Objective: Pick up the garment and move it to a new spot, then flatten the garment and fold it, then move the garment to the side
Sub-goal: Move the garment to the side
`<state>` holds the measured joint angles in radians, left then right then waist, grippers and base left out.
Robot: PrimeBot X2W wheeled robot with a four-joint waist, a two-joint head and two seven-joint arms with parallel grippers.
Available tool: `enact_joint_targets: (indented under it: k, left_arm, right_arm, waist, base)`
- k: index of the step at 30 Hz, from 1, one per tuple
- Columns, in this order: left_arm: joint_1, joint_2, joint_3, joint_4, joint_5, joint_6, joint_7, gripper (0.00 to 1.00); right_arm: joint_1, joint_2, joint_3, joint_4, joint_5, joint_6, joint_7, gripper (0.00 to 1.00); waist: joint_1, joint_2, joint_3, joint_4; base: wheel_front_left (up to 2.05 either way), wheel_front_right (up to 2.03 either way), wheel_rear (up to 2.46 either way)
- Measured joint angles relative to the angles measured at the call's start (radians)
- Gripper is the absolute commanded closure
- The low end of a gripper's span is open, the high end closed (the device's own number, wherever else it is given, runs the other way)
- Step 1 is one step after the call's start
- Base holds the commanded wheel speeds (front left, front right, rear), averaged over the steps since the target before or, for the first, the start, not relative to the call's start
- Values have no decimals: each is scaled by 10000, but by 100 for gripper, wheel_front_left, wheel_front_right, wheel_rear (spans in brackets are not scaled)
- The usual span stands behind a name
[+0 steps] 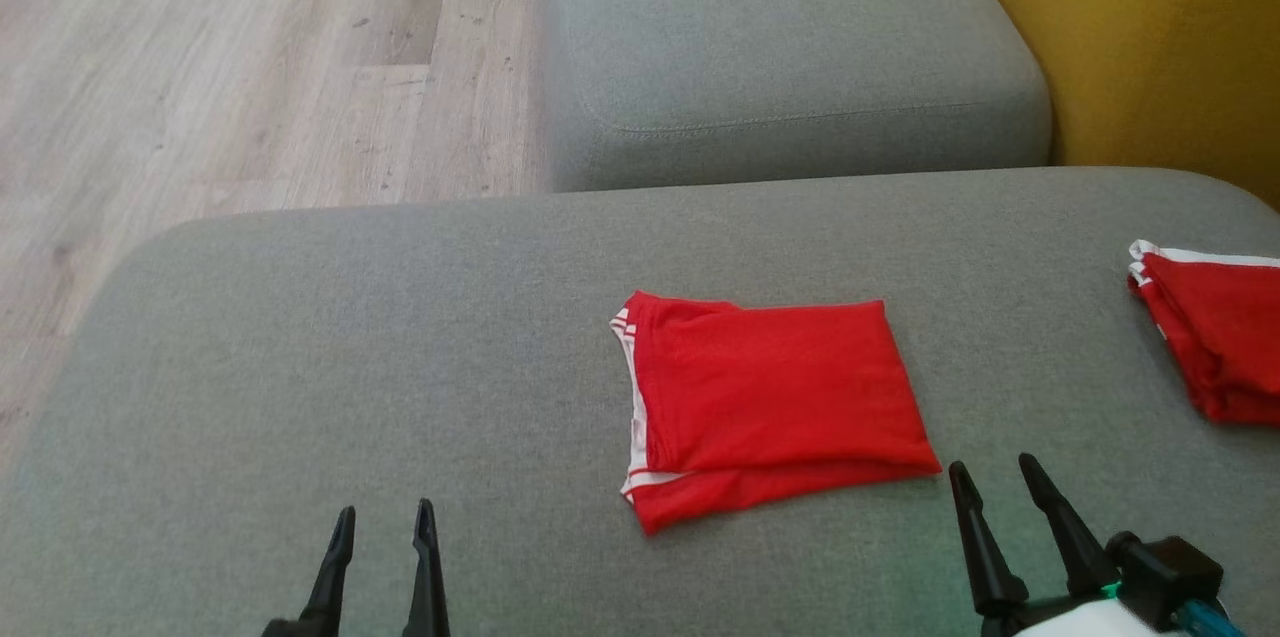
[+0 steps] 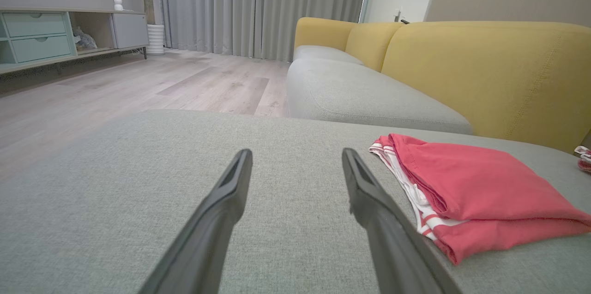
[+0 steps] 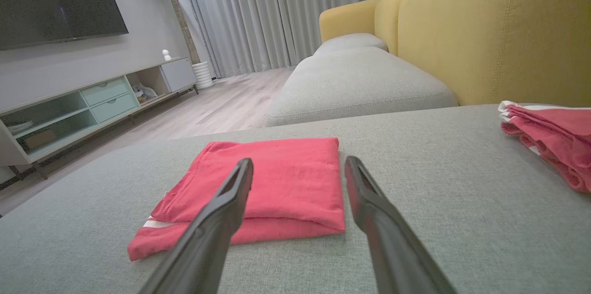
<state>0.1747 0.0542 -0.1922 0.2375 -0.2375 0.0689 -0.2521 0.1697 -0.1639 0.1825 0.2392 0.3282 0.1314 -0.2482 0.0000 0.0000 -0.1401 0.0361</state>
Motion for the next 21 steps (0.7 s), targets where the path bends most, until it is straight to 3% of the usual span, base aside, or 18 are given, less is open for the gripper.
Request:
enact_joint_targets:
  k: [13,21]
  left_arm:
    - [-63,0,-38,-384,378,29,-2,0]
    - [-635,-4,-378,-345,378,33,-2,0]
  right_arm:
    - [-396,167,-387,520,-205,0,-4,0]
    - [-2707,79,-855,2564,-286,0,148,0]
  waist:
    - [0,0,733,229]
    - [2,0,1682,498]
  base:
    - [0,0,0]
    - [0,0,0]
